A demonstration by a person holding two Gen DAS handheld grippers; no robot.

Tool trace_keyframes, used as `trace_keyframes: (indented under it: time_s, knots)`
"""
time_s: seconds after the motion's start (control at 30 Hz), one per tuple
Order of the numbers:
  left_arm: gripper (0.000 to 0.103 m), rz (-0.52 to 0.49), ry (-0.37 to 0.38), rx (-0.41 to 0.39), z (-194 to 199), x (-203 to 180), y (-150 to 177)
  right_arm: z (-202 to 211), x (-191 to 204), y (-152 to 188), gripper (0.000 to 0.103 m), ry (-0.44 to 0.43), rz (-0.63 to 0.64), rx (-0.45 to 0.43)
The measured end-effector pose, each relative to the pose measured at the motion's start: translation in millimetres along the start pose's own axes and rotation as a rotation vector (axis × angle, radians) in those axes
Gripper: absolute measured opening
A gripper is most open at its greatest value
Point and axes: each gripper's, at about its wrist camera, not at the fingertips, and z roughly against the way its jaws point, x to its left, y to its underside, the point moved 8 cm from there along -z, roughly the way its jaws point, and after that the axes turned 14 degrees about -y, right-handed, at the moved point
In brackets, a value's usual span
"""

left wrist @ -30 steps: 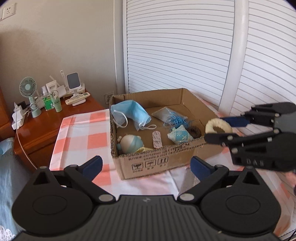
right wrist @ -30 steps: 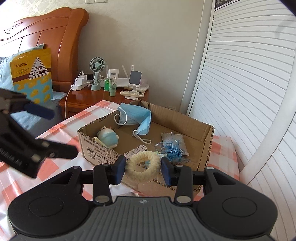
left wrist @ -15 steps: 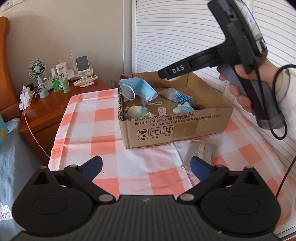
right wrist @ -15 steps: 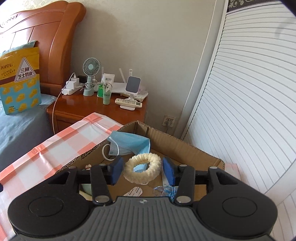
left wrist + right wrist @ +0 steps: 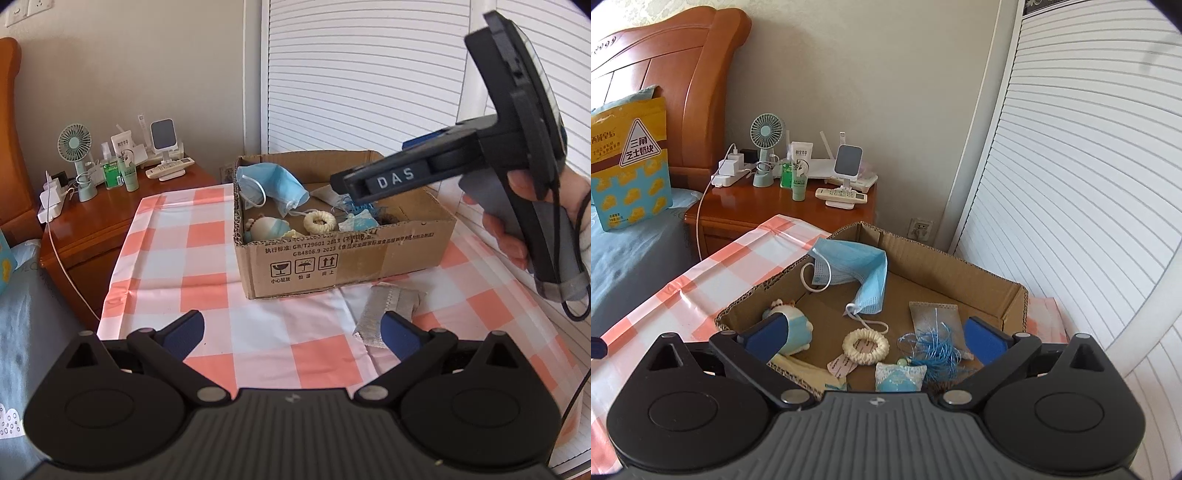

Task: Organize soft objects
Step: 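Lower the right gripper onto the grey linen pouch and close it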

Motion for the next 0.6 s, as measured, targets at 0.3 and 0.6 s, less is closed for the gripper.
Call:
trace_keyframes:
  time_s: [0.3,0.6]
  knots:
    - [0.102,0.0,0.0,-0.011,11,-2,3,36,10,46,0.103,0.032,-0.051,0.005]
    - [0.102,0.003,-0.016,-0.001,13,-1,8,45,22,100,0.103,-0.006,-0.115,0.054]
